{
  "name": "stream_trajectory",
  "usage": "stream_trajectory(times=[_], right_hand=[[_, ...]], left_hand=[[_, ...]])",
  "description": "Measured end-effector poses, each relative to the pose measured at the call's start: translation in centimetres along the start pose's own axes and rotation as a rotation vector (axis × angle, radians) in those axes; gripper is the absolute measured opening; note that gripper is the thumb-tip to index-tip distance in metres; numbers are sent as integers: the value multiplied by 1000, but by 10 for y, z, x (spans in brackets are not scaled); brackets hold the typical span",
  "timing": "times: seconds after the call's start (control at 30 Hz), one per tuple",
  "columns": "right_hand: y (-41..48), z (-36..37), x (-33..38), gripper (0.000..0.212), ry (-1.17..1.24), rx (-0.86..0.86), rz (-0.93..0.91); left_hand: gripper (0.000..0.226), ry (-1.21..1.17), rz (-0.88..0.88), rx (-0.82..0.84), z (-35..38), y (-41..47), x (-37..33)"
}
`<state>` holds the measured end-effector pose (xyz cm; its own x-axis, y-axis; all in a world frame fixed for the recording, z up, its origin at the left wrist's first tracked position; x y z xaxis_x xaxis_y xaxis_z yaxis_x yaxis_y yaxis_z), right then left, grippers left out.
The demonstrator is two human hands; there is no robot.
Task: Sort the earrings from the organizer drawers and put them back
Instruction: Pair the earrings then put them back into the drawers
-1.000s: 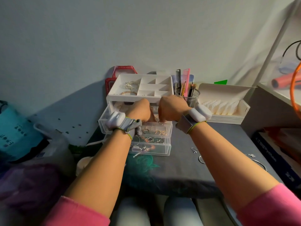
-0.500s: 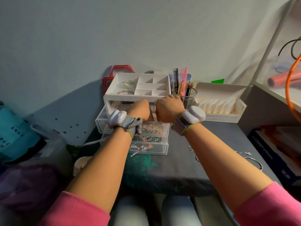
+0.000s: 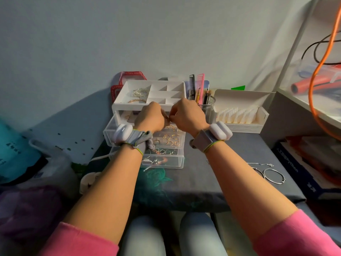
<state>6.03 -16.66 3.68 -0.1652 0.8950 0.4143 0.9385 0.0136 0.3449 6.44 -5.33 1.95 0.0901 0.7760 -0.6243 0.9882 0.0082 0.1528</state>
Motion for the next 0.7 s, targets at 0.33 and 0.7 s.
stream_trajectory(times=[0.33, 0.7], right_hand=[[-21, -12, -5, 15, 214, -64, 9], [-49, -7, 17, 15, 253, -128, -41]], left_hand=[[8, -107, 67, -197, -27, -26, -1], [16, -98, 1, -280, -52, -62, 19]])
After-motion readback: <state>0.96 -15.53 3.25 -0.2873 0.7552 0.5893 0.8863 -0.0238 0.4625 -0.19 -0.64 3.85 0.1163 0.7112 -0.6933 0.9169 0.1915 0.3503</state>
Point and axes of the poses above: each hand's wrist, its own y-axis towards the middle knuckle, its own z-axis out of the palm, x = y × z, the point moved 6 cm from there along y, towards the middle knuckle, and after that the axes turned 4 degrees about z, right-handed, at the moved point
